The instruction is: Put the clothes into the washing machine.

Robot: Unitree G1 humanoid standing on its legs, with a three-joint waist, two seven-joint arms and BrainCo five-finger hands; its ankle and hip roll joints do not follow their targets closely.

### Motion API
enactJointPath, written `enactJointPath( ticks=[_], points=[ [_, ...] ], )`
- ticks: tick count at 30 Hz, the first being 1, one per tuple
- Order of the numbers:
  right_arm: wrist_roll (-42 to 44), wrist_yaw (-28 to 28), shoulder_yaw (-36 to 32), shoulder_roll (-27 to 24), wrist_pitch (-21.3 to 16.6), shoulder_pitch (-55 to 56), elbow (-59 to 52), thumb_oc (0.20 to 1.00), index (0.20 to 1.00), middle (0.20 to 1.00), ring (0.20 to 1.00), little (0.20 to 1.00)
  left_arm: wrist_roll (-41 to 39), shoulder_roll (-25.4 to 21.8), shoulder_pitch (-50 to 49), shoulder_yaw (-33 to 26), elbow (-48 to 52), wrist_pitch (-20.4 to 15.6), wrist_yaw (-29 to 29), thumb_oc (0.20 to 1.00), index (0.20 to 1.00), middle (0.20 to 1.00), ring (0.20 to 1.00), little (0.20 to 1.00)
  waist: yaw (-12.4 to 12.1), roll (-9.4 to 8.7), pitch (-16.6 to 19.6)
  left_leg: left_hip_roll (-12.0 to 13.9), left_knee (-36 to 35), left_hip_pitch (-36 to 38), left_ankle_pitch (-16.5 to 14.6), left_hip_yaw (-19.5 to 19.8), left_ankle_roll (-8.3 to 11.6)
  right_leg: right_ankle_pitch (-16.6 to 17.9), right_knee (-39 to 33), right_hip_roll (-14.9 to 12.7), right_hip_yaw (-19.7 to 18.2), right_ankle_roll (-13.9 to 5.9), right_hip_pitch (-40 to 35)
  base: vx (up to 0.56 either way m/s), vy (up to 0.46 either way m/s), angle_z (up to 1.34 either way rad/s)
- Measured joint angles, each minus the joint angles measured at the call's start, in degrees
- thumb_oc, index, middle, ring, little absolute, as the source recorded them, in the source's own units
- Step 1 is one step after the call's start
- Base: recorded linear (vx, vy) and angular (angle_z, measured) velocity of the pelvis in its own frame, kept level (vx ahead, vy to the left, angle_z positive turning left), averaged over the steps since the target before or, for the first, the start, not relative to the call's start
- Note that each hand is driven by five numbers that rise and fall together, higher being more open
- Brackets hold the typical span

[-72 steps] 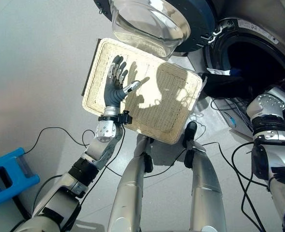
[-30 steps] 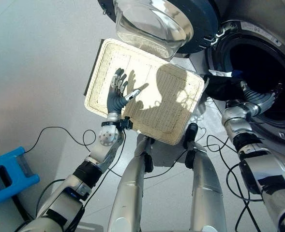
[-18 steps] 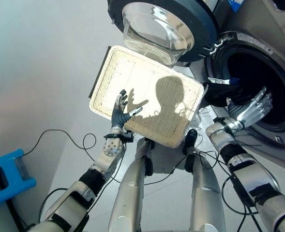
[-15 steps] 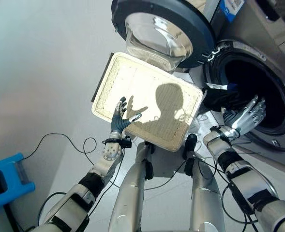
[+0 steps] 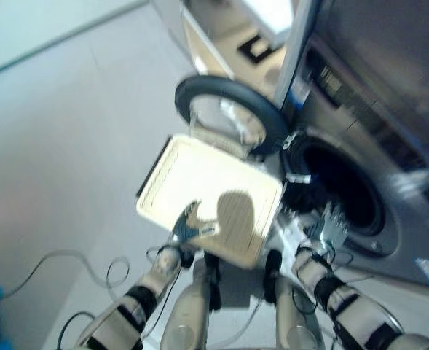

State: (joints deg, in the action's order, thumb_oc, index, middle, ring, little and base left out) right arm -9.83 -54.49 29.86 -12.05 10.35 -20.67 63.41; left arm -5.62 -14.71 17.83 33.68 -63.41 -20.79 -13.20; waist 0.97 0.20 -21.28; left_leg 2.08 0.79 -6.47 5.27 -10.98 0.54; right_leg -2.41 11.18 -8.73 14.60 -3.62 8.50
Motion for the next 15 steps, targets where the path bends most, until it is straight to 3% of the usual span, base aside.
enactJointPath(
  ticks=[3,5,6,15],
  points=[
    [-2.65,4.22,0.49,-0.05,-0.25,5.38,0.03,1.0,1.0,1.0,1.0,1.0,3.41,0.07,-3.66,0.19,-0.12,0.27,1.52,1.0,1.0,1.0,1.0,1.0,-0.14,-1.4,4.74,0.37,-1.79,2.37,-0.3,-0.13,0.41,0.11,-2.53,1.25,0.15,0.15,-2.82,0.2,0.005,-0.04],
    [-4.55,6.19,0.76,-0.06,-1.57,7.26,0.04,1.0,1.0,1.0,1.0,1.0,6.7,0.04,-4.38,1.21,-0.16,0.26,2.12,1.0,1.0,1.0,1.0,1.0,-0.12,-1.69,5.93,0.48,-2.49,4.65,-0.45,-0.48,0.65,0.53,-4.27,1.72,0.1,0.35,-5.35,0.14,-0.004,-0.08],
    [-5.98,7.25,1.55,0.04,-2.11,7.94,0.04,1.0,1.0,1.0,1.0,1.0,8.68,0.23,-4.93,1.43,-0.15,0.19,2.49,1.0,1.0,1.0,1.0,1.0,-0.12,-1.72,7.79,0.54,-2.93,5.02,-0.62,-0.73,0.8,0.56,-5.02,1.91,0.01,0.3,-5.76,0.11,-0.009,-0.09],
    [-13.5,13.48,3.09,0.12,-6.71,8.59,0.18,1.0,1.0,1.0,1.0,1.0,11.66,1.63,-6.5,2.31,-0.29,0.13,4.92,1.0,1.0,1.0,1.0,1.0,1.25,-1.16,13.46,1.46,-5.05,8.1,-0.71,-1.75,1.43,1.94,-9.93,3.88,-1.28,0.5,-9.46,0.07,-0.015,-0.08]
  ],
)
